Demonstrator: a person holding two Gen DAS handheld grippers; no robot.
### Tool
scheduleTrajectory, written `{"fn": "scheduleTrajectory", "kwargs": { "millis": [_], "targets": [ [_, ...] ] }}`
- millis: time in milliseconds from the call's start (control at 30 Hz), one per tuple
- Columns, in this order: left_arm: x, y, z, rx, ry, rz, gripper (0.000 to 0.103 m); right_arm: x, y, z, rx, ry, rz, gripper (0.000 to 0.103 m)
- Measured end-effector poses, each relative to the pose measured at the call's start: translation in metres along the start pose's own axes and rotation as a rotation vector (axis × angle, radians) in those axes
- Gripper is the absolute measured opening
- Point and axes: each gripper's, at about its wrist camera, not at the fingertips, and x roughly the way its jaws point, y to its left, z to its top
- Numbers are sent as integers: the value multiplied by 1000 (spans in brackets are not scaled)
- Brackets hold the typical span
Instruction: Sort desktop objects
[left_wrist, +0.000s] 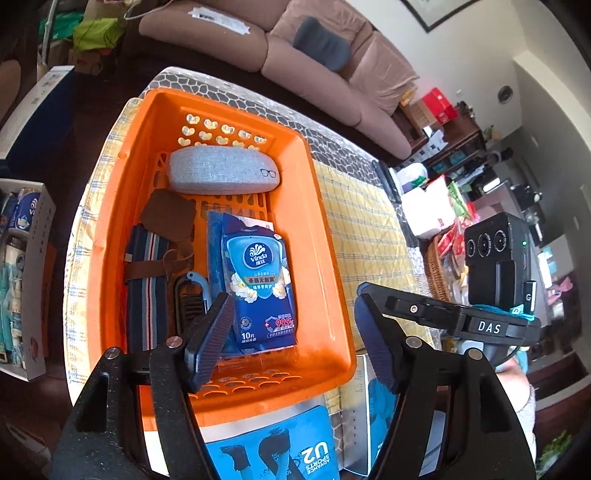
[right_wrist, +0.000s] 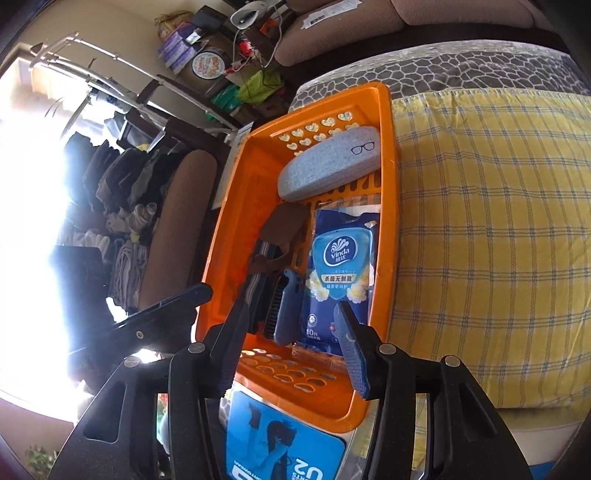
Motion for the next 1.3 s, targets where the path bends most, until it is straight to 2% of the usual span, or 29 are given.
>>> {"fn": "scheduleTrajectory", "kwargs": {
  "millis": [133, 200, 467, 600, 700, 733, 767, 800, 867, 900, 967, 1033, 1133, 1300],
  "targets": [
    [-12, 0, -7, 3, -7, 23, 65, -7, 6, -7, -22, -6, -30, 56],
    [-18, -1, -11, 7, -12, 41, 70, -9, 9, -11, -31, -8, -49, 57],
    [-42, -7, -28, 22, -35, 87, 75, -15, 13, -34, -63, -14, -124, 61],
    [-45, -11, -38, 30, -35, 116, 80, -18, 17, -47, -93, -17, -161, 69],
    [-44, -15, -45, 46, -34, 157, 81, -17, 21, -57, -133, -12, -189, 80],
    [-43, -16, -48, 50, -34, 178, 82, -18, 23, -61, -144, -10, -200, 83],
    [-42, -17, -50, 55, -35, 198, 90, -18, 25, -64, -155, -11, -214, 84],
    [-42, -17, -51, 64, -38, 215, 93, -18, 27, -68, -168, -13, -229, 84],
    [-43, -18, -56, 82, -45, 247, 93, -19, 30, -74, -195, -18, -259, 86],
    [-42, -18, -58, 86, -44, 258, 95, -21, 31, -77, -209, -21, -276, 91],
    [-42, -18, -61, 93, -42, 268, 103, -23, 35, -82, -238, -31, -309, 95],
    [-43, -19, -66, 98, -50, 278, 103, -25, 36, -87, -259, -40, -335, 98],
    [-42, -24, -73, 133, -64, 334, 103, -29, 35, -93, -269, -53, -351, 102],
    [-35, -30, -87, 168, -70, 372, 103, -36, 29, -104, -264, -86, -375, 103]
  ]
}}
